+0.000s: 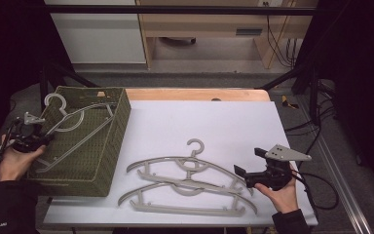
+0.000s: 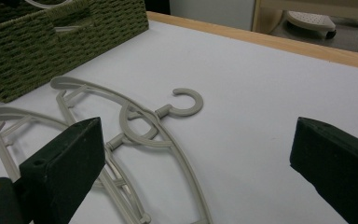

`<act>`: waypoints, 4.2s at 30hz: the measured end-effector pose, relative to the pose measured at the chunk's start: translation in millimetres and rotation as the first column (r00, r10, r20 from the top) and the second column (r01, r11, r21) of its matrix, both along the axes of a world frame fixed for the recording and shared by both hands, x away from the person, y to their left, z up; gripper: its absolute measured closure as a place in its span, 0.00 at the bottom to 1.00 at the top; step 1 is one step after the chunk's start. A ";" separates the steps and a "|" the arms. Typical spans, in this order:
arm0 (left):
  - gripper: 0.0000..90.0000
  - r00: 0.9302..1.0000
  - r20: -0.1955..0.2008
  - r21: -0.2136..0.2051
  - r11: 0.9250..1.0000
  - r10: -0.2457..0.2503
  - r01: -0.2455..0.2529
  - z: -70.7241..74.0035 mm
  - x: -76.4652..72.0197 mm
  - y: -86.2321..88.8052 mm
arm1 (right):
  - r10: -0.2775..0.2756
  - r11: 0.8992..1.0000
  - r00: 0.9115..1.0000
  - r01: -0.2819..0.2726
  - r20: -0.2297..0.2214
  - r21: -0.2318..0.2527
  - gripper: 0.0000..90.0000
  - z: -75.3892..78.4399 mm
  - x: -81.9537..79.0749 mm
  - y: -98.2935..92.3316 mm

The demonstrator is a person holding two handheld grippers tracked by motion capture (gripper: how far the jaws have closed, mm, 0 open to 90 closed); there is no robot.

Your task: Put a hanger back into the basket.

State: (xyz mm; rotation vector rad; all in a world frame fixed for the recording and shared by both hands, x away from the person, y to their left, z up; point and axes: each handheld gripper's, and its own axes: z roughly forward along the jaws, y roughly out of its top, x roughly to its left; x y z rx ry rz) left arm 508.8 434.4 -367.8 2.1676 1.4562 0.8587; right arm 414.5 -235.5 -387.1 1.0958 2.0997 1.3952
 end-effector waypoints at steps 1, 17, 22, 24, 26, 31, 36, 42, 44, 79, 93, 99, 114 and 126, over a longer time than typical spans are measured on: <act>0.86 1.000 -0.008 -0.008 1.000 0.017 -0.017 -1.4 1.5 -0.4 | 0.001 1.000 1.000 -0.001 -0.001 -0.002 0.04 -0.2 0.1 0.1; 0.62 0.999 -0.008 -0.012 0.999 0.037 -0.037 -8.3 -4.7 4.8 | 0.005 1.000 1.000 -0.005 0.001 -0.006 0.05 0.8 1.4 1.9; 0.62 0.997 0.071 -0.071 0.997 0.043 -0.038 7.6 -15.0 1.3 | 0.007 1.000 1.000 -0.007 0.005 -0.010 0.05 2.5 1.8 1.8; 0.61 0.994 0.105 -0.097 0.995 0.038 -0.028 15.5 -20.0 -0.3 | 0.012 1.000 1.000 -0.011 0.008 -0.007 0.05 3.9 1.4 2.8; 0.58 0.990 0.138 -0.131 0.991 0.025 -0.007 24.0 -26.3 -2.6 | 0.011 1.000 1.000 -0.011 0.012 -0.008 0.05 5.3 1.3 3.8; 0.49 0.976 0.217 -0.216 0.973 -0.035 0.083 37.9 -43.1 -17.4 | 0.012 1.000 1.000 -0.012 0.017 -0.005 0.05 8.6 3.9 6.2; 0.29 0.946 0.297 -0.333 0.914 -0.131 0.231 40.3 -61.5 -46.1 | 0.023 1.000 0.999 -0.023 0.023 -0.002 0.05 12.4 7.1 11.8; 0.13 0.918 0.346 -0.360 0.877 -0.192 0.319 33.5 -76.5 -79.7 | 0.035 0.999 0.999 -0.035 0.009 -0.011 0.07 12.8 12.2 17.2; 0.12 0.908 0.359 -0.378 0.856 -0.216 0.353 29.0 -81.8 -92.1 | 0.035 0.999 0.999 -0.035 0.000 -0.013 0.08 12.4 13.3 18.7; 0.08 0.850 0.294 -0.349 0.779 -0.437 0.521 -19.9 -107.9 -180.3 | 0.108 0.943 0.955 -0.186 -0.275 -0.275 0.20 -31.5 62.4 74.4; 0.08 0.845 0.280 -0.329 0.782 -0.455 0.530 -22.6 -108.3 -183.7 | 0.109 0.879 0.917 -0.269 -0.384 -0.394 0.56 -66.3 82.8 83.4; 0.09 0.846 0.274 -0.327 0.783 -0.458 0.530 -24.1 -107.1 -183.9 | 0.122 0.863 0.902 -0.302 -0.413 -0.405 0.72 -71.1 85.8 84.1; 0.09 0.844 0.269 -0.322 0.782 -0.465 0.533 -24.7 -106.7 -185.0 | 0.148 0.831 0.872 -0.365 -0.467 -0.419 0.81 -67.5 81.9 87.6; 0.10 0.843 0.265 -0.315 0.784 -0.468 0.534 -23.6 -106.9 -184.9 | 0.188 0.806 0.881 -0.390 -0.433 -0.444 0.91 -65.8 78.1 86.2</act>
